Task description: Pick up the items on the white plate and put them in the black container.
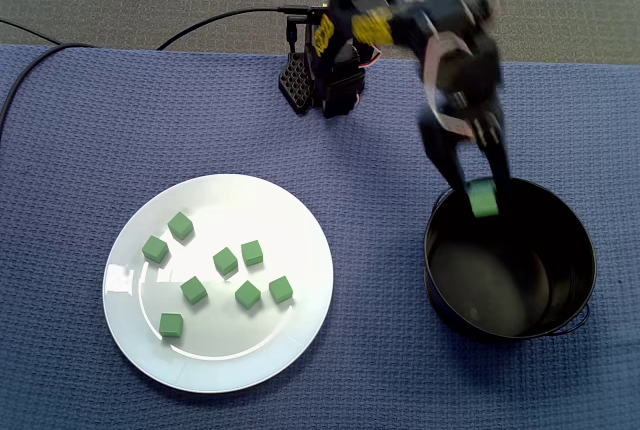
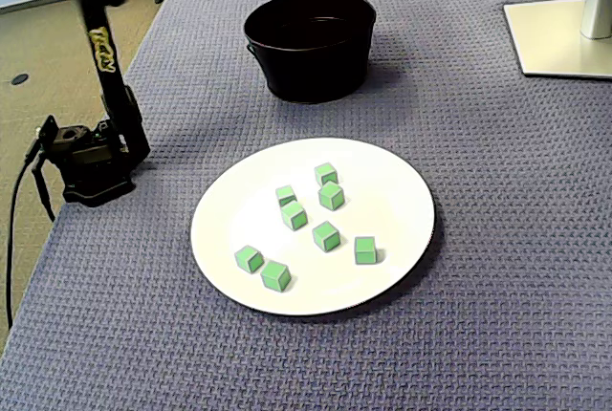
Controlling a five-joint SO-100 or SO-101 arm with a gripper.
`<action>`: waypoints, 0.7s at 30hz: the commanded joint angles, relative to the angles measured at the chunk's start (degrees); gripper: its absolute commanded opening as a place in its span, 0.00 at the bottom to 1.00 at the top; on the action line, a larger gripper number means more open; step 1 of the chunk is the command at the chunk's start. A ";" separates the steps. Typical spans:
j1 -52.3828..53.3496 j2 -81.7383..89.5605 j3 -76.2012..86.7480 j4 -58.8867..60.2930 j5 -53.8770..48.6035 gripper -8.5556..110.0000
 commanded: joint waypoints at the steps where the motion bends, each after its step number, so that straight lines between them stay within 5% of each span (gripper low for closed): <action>1: -2.99 -12.57 -6.06 3.16 3.43 0.07; 11: -4.66 -30.41 -10.55 1.41 7.38 0.07; 16: -5.54 -27.95 -10.11 2.90 8.44 0.33; 21: -2.20 -11.69 -8.00 8.79 5.89 0.35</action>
